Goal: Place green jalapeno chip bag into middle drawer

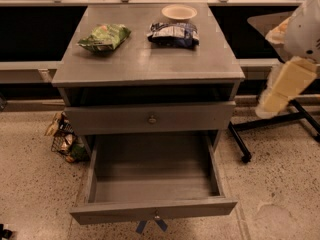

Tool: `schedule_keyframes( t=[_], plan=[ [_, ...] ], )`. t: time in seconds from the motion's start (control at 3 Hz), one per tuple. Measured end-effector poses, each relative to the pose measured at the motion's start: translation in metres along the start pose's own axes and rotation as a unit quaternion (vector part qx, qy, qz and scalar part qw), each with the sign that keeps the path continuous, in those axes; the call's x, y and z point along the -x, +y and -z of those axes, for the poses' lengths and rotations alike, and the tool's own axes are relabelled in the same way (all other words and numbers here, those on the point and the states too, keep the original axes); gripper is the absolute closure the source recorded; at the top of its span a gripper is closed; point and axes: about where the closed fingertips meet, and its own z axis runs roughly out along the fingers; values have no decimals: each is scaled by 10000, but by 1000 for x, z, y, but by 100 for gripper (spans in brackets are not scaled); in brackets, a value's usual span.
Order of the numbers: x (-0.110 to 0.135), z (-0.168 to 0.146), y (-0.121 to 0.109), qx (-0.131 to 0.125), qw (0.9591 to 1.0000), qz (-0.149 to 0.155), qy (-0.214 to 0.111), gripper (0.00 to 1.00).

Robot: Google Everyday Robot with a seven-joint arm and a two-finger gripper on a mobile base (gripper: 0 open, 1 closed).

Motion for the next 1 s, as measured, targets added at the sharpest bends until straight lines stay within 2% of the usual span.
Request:
schedule_keyframes(
  t=[0.33,0.67,1.0],
  plan=[
    [37,-27,-56,-195,9901,-608,-1246,0],
    [81,-55,-118,-489,9691,-905,-2243,0],
    [128,-90,-156,-752,9519,-1094,-2761,0]
  ],
)
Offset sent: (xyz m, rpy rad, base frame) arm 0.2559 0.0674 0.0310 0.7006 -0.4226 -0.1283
